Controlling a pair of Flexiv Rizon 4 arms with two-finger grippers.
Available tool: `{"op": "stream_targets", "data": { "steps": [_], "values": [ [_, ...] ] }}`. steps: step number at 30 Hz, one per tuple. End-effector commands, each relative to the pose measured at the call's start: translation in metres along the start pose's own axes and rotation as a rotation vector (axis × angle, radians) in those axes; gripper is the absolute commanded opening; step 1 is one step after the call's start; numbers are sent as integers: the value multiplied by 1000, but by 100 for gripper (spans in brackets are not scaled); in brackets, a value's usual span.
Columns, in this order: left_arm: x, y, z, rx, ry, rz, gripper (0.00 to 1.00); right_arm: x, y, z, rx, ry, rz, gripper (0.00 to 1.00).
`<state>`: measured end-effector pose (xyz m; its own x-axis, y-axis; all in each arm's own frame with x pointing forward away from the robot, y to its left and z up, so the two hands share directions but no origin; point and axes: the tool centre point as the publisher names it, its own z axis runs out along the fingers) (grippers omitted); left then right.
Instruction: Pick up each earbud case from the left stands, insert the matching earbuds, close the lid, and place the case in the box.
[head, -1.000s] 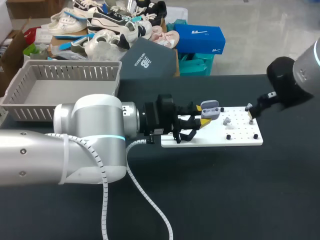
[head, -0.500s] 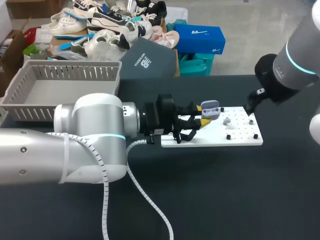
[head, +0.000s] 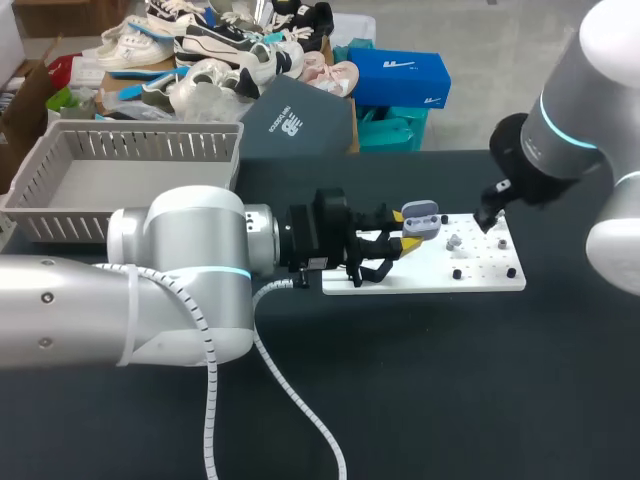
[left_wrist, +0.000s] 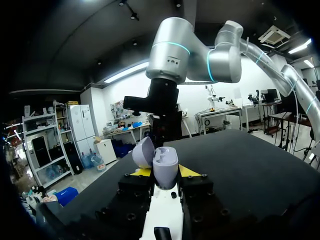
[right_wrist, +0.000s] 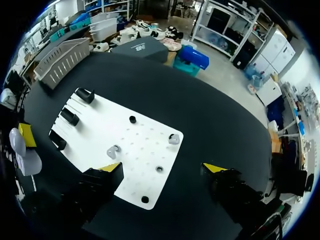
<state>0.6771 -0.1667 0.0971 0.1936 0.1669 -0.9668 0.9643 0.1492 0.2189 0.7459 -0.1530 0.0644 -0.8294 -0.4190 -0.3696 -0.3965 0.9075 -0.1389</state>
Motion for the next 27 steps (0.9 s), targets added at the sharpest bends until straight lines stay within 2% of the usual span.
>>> {"op": "stream_targets", "data": {
  "steps": [1, 9, 12, 20, 24, 27],
  "values": [
    [1, -1, 1, -9, -2, 2, 0, -10, -7, 16, -24, 34, -36, 100],
    [1, -1, 1, -9, -2, 2, 0, -9, -16, 23, -45, 62, -94, 100],
    [1, -1, 1, -9, -2, 2, 0, -10, -17, 25, -45, 64, -97, 78],
    [1, -1, 1, -9, -2, 2, 0, -9, -16, 33, -56, 72, -92, 58],
    [1, -1, 1, -9, -2, 2, 0, -9, -15, 35, -65, 78, -87, 63],
    [1, -1, 1, -9, -2, 2, 0, -9, -14, 36, -70, 84, -93, 61]
  ]
}}
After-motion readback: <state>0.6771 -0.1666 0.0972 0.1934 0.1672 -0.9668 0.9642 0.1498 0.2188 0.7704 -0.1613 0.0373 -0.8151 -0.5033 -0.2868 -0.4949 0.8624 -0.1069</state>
